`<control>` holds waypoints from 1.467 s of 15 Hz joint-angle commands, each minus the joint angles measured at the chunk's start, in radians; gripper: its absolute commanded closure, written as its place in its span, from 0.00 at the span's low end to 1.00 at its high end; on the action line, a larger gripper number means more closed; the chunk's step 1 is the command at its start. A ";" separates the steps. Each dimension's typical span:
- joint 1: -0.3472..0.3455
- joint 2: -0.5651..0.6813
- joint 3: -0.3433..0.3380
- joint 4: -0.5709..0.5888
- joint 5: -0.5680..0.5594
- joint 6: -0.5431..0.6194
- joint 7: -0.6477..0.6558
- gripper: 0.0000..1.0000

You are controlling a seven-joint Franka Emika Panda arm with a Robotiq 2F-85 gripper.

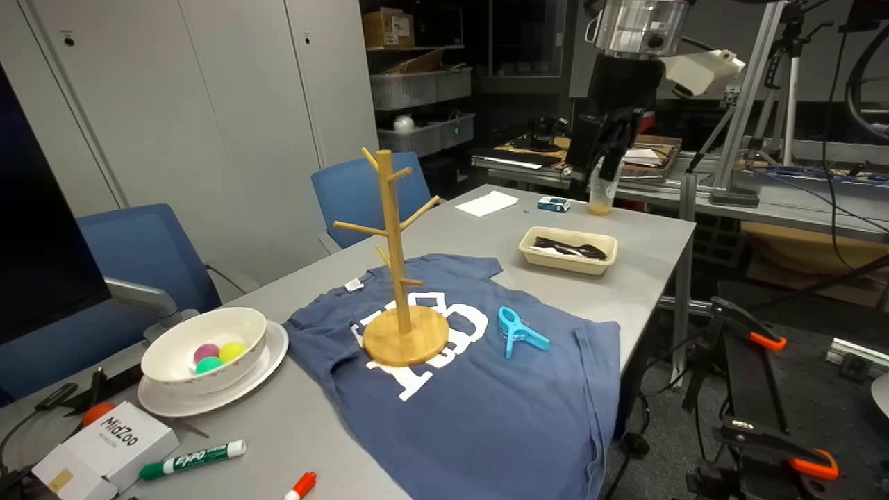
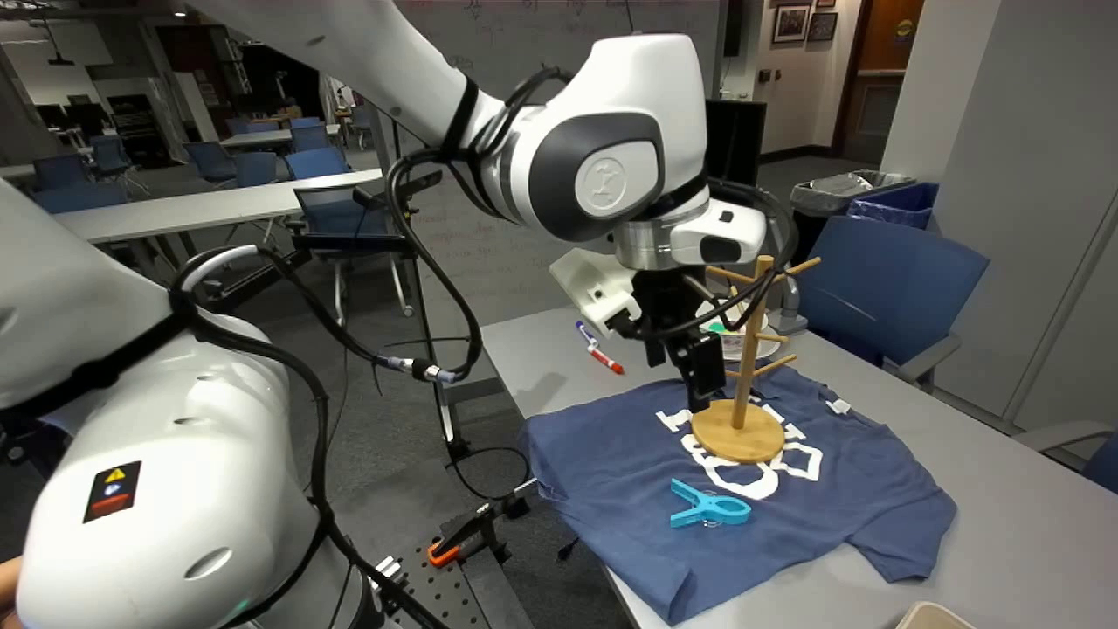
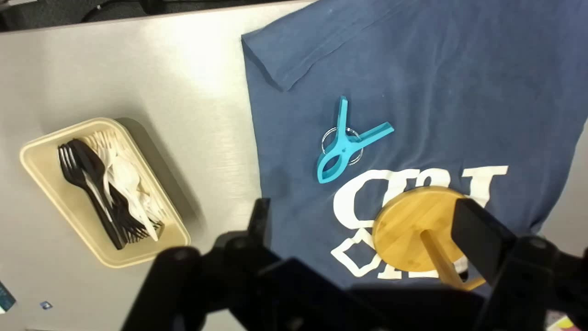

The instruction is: Hang the peg on the stand

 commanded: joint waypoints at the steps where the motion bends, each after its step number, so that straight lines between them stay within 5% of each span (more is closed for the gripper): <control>1: -0.047 0.115 0.030 0.005 -0.033 0.126 0.112 0.00; 9: -0.022 0.075 0.007 -0.002 -0.009 0.079 0.055 0.00; 15: -0.010 0.204 0.034 0.064 -0.006 0.088 0.104 0.00; 22: -0.011 0.423 0.001 0.136 -0.009 0.237 0.185 0.00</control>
